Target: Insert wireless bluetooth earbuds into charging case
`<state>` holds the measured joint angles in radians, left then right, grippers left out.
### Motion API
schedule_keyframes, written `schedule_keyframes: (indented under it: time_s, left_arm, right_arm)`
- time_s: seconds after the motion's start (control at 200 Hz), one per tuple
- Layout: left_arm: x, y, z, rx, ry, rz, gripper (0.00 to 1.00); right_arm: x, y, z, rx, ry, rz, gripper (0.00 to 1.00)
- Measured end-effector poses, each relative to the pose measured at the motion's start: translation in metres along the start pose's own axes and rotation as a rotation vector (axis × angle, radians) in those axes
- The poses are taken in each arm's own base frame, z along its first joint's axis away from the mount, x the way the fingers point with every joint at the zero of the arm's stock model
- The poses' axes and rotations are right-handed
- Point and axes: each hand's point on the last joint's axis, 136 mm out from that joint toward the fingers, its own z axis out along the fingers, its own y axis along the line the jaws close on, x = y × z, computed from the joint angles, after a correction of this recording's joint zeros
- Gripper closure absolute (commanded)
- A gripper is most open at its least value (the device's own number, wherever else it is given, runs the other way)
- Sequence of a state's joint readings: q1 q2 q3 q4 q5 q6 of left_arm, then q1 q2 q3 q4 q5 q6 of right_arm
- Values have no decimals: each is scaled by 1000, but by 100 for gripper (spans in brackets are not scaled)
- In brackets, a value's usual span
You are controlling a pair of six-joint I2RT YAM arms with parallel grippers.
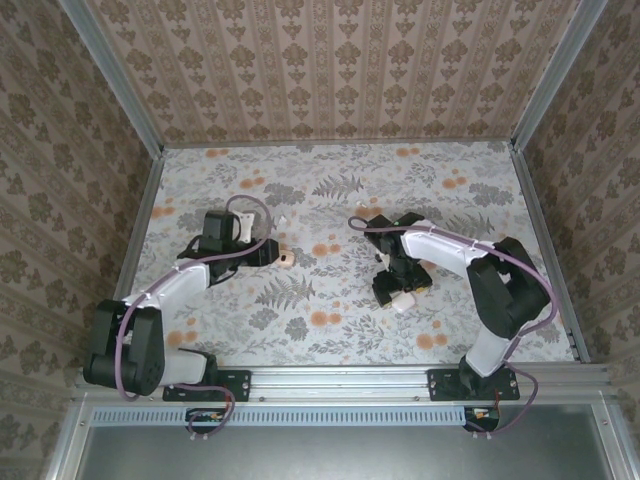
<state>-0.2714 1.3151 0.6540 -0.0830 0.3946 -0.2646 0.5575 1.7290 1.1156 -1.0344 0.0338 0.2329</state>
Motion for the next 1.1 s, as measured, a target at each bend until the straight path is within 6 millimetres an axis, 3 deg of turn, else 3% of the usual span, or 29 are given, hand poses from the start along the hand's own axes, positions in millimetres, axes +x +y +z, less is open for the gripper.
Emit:
schedule_keyframes:
  time_s: [0.295, 0.545, 0.755, 0.945, 1.1]
  left_arm:
    - [4, 3, -1, -5, 1, -7, 40]
    - [-4, 3, -14, -9, -47, -3, 40]
    - [-7, 3, -22, -11, -69, 1, 40]
    - [-9, -3, -31, 7, -108, 20, 41]
    - [-21, -17, -44, 65, -189, 61, 43]
  right_arm:
    - [0, -1, 18, 31, 87, -26, 18]
    - [1, 2, 26, 15, 118, -20, 26]
    - [2, 6, 27, -20, 129, 15, 40]
    - [1, 8, 25, -63, 127, 89, 47]
    - [-13, 12, 16, -142, 57, 169, 52]
